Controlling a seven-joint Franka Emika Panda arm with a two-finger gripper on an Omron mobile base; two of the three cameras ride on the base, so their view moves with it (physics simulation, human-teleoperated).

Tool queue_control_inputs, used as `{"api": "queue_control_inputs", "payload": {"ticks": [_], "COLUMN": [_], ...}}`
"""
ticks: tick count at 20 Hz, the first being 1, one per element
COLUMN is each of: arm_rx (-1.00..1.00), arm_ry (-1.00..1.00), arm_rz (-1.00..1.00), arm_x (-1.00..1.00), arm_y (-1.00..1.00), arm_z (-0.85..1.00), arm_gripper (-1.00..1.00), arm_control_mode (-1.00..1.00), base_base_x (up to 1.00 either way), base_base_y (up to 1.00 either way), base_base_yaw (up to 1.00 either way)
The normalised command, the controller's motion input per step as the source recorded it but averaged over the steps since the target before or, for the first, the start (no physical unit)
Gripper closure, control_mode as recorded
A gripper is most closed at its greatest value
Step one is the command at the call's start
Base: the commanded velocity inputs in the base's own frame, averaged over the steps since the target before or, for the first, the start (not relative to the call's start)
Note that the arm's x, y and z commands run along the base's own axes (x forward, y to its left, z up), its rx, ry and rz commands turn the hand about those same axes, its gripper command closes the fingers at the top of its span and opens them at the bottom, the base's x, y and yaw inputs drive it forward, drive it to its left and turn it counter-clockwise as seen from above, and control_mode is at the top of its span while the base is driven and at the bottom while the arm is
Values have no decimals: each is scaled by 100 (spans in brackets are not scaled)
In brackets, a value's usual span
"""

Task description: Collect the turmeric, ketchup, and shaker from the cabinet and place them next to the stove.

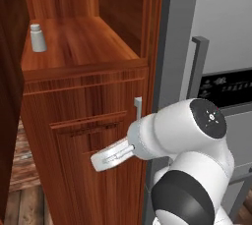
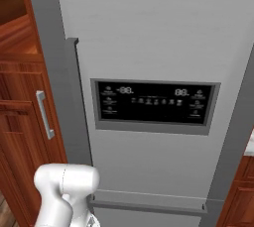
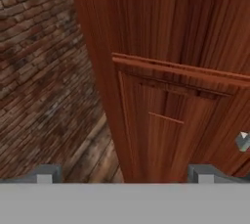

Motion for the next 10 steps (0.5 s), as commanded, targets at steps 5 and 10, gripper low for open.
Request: {"api": "queue_control_inputs", "payload": {"ticks": [5, 10], "arm_rx": [0, 1], "arm_ry": [-25, -9], "arm_rz": [10, 11], "arm_x": [2, 12], "arm_y": [0, 0], "arm_z": [62, 12], "arm_gripper": [-100, -100], "arm_control_mode": [-100, -100], "base_base_x": [0, 0], "base_base_y": [0, 0], "base_base_yaw": [0, 0]}}
